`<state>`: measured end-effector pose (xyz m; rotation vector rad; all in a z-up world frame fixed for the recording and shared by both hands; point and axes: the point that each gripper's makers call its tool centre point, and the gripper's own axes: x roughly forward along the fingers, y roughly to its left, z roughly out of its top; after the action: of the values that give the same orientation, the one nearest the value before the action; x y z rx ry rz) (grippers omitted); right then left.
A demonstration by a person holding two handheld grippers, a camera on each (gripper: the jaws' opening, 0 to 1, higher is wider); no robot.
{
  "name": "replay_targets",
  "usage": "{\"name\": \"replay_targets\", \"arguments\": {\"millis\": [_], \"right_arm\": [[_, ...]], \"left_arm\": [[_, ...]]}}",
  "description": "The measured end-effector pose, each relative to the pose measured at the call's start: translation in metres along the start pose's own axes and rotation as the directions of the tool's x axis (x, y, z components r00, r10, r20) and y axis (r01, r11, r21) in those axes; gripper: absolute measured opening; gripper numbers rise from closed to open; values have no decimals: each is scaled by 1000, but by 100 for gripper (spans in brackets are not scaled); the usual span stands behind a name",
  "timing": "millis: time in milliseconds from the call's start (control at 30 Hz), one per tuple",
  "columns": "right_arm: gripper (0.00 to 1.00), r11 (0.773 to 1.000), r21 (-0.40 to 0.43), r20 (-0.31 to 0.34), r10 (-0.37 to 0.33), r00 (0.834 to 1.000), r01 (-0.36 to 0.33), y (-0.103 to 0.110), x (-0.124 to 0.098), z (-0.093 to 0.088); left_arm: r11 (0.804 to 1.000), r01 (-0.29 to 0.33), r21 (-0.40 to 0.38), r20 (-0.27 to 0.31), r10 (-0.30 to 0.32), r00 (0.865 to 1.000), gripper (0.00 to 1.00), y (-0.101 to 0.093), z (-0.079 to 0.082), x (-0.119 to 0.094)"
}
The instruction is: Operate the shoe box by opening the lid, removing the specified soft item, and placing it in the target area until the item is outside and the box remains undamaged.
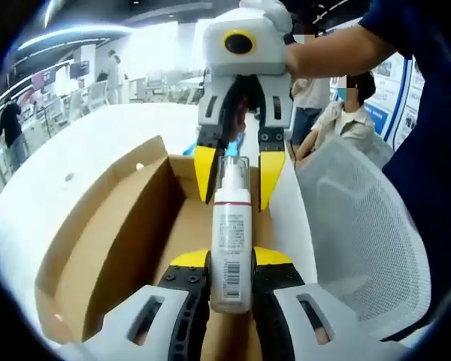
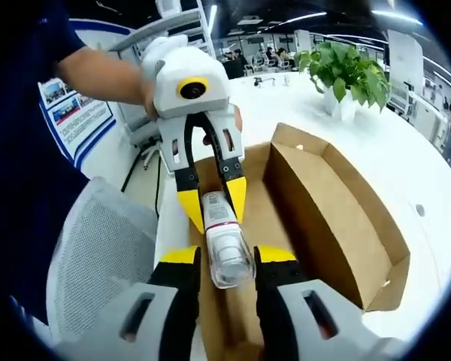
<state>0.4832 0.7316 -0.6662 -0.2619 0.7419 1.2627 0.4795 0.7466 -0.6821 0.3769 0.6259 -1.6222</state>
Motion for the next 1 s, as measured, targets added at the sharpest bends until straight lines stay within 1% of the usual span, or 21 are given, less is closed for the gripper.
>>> {"name": "replay_targets", "arguments": {"millis": [67,133,167,200,233,267,300,367,500,533,567,600,633,667,733,800,1000], "right_arm": [[24,1000,17,35,20,999,-20,4,-3,11],[23,999,25,45,40,998,-41,8,-4,16],[22,998,23,40,54,998,-55,11,-3,16],[22,998,21,37,60,998,-61,12,-3,16],[22,998,15,32,62,998,-62,14,-3,17],[22,997,9,27,70,997,-71,16,-4,18],[22,997,8,31,74,997,-75,17,-5,19],[22,997,8,40,81,996,-81,20,-7,22],[23,997,-16,34,74,997,-74,23,-5,26],[24,997,-25,31,75,997,-74,24,-4,26],[24,997,-41,25,65,998,-64,23,-2,26],[23,996,-42,18,77,997,-76,25,0,26],[23,996,-49,14,72,997,-71,25,0,26],[23,995,-70,3,69,998,-69,25,1,24],[23,996,-57,9,75,997,-75,25,0,25],[23,995,-62,14,76,997,-75,26,0,26],[23,996,-52,3,75,997,-75,27,-3,26]], "left_arm": [[1000,5,-1,19,-5,1000,17,-4,5,-1],[1000,16,2,36,-16,999,17,-7,9,-1],[1000,21,8,44,-21,999,17,-9,11,-2],[999,35,2,64,-35,997,17,-12,16,-2],[999,45,-1,30,-45,999,17,-14,11,-3],[999,35,15,53,-36,998,17,-13,15,-1],[999,50,-5,65,-49,997,17,-15,16,-1],[998,60,-21,88,-58,994,17,-18,18,-4],[998,62,-24,97,-60,993,17,-19,19,-7],[997,72,-38,114,-68,991,17,-20,23,-8],[997,73,-37,128,-67,990,17,-20,27,-7],[997,72,-36,133,-67,989,17,-21,30,-8],[998,61,-22,92,-58,994,17,-20,24,-5],[998,62,-8,110,-60,992,17,-20,28,-4],[997,71,-29,116,-67,991,17,-20,26,-5],[997,69,-35,124,-64,990,18,-21,26,-6],[996,64,-66,141,-54,989,19,-22,29,-6]]}}
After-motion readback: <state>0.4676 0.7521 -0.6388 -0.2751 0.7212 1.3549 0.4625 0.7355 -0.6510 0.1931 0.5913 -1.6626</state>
